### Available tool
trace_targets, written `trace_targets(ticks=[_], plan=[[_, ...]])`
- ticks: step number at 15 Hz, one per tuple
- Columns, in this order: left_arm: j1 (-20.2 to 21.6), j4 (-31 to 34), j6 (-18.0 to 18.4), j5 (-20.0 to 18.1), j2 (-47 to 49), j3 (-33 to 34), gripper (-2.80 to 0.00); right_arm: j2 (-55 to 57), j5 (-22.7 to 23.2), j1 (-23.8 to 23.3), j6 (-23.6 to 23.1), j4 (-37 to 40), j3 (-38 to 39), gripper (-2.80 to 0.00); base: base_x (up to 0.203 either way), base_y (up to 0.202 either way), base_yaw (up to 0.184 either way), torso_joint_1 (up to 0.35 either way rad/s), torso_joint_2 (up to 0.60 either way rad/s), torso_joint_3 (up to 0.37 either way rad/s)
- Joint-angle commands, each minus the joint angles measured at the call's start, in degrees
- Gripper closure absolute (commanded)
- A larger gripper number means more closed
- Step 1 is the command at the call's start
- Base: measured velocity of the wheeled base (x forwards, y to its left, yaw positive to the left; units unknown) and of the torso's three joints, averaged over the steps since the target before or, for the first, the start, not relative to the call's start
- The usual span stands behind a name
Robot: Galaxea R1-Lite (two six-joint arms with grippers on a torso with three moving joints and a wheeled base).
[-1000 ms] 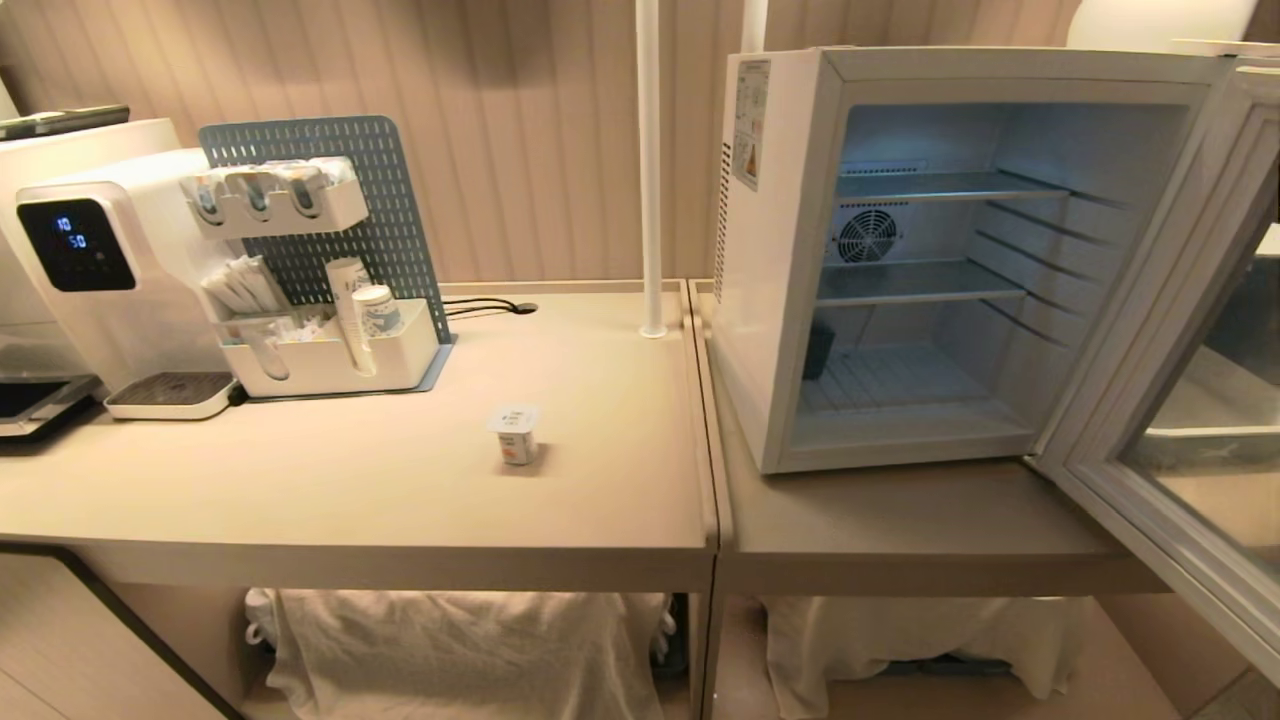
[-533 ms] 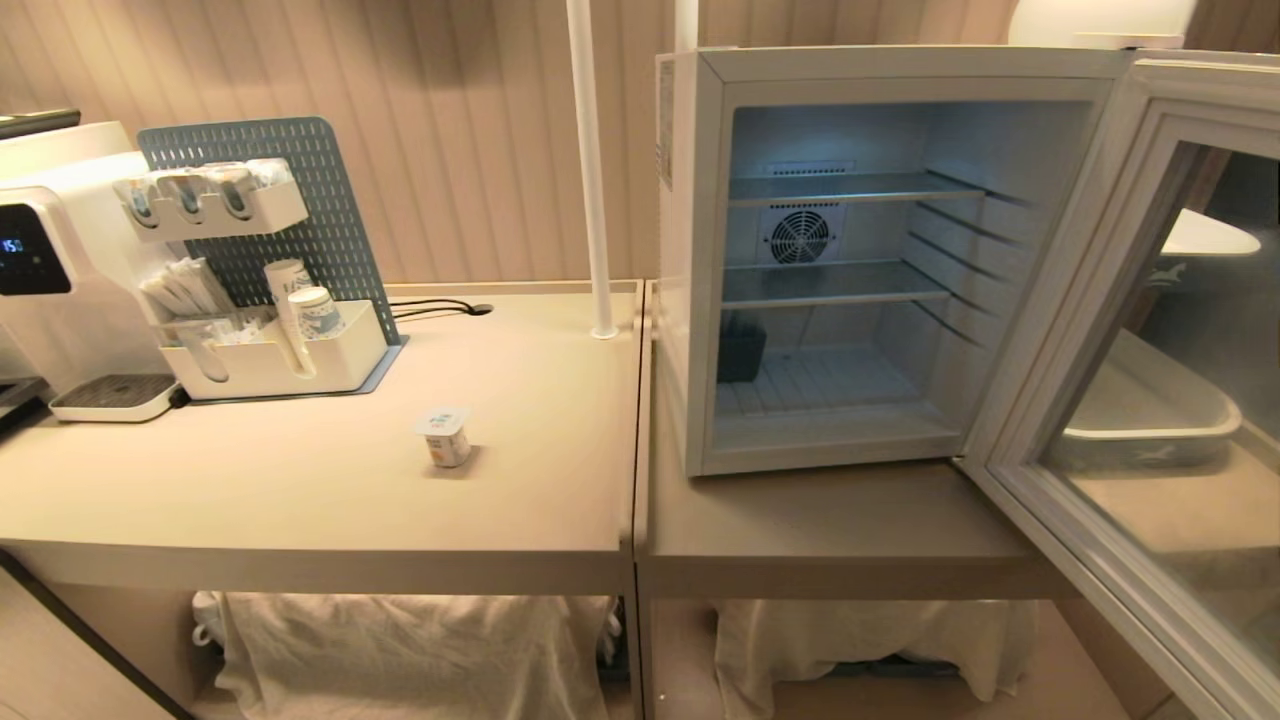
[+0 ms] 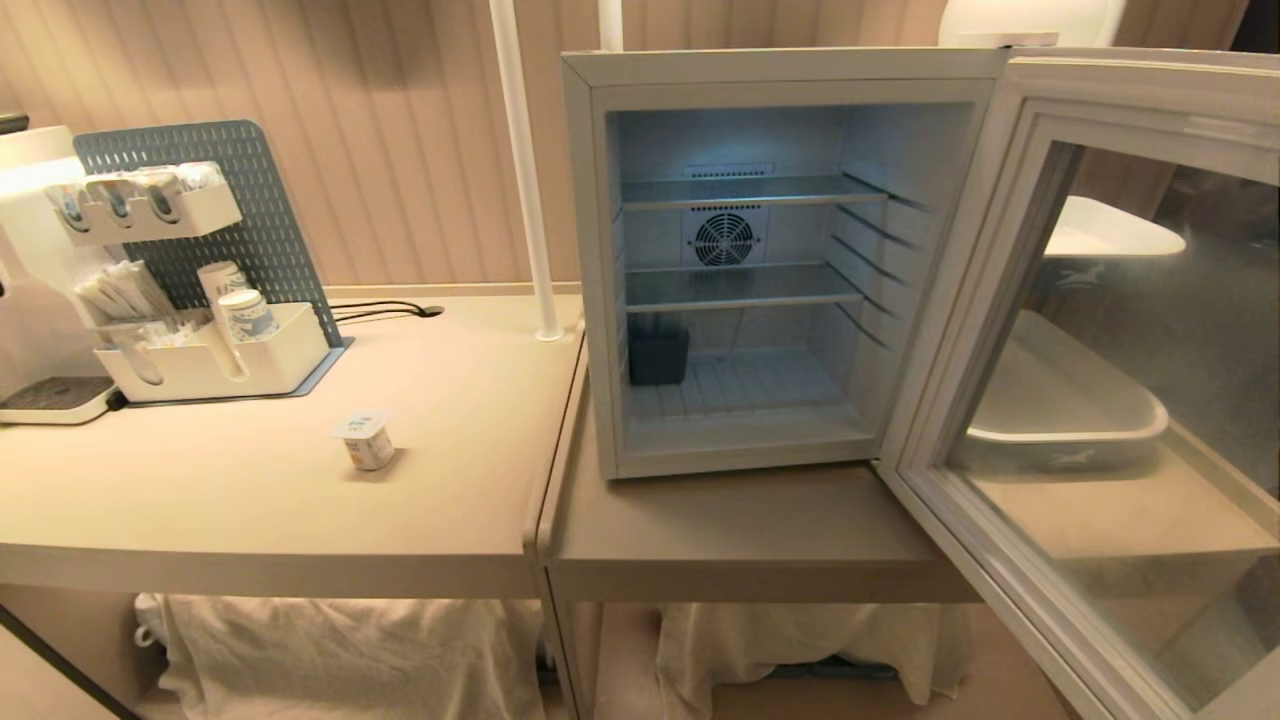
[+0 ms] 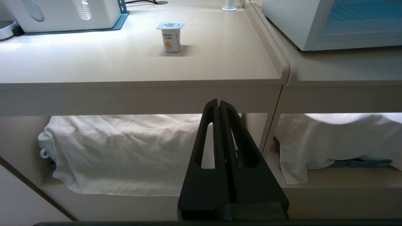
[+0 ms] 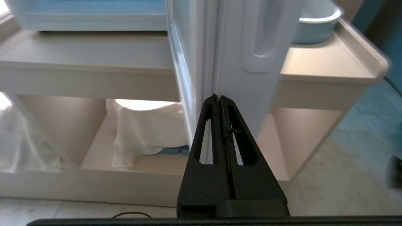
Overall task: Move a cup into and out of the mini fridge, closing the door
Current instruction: Close the freezer door
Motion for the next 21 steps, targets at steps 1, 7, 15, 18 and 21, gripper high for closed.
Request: trace_targets(ticks=[1, 7, 15, 18, 21], plan=[[-0.04, -0.02, -0.01, 0.0, -0.11, 0.01, 0.0, -0.02, 0.1, 0.02, -0.06, 0.03, 0.0, 0.0, 0.0, -0.196, -0.004, 0.01, 0.0, 0.004], [-0.04, -0.02, -0.54, 0.0, -0.11, 0.1, 0.0, -0.02, 0.1, 0.02, -0.14, 0.03, 0.0, 0.0, 0.0, -0.135, -0.002, 0.001, 0.0, 0.001], [-0.04, -0.02, -0.62, -0.01, -0.11, 0.1, 0.0, -0.02, 0.17, 0.02, -0.24, 0.03, 0.0, 0.0, -0.127, -0.003, -0.007, 0.0, 0.0, 0.001], [-0.04, -0.02, -0.45, -0.08, -0.11, 0.1, 0.0, -0.02, 0.11, 0.02, -0.31, 0.03, 0.0, 0.0, 0.0, 0.0, 0.0, 0.0, 0.0, 0.0], [-0.04, -0.02, -0.07, 0.0, -0.11, 0.01, 0.0, -0.02, 0.19, 0.02, -0.31, 0.03, 0.0, 0.0, 0.0, 0.0, 0.0, 0.0, 0.0, 0.0]])
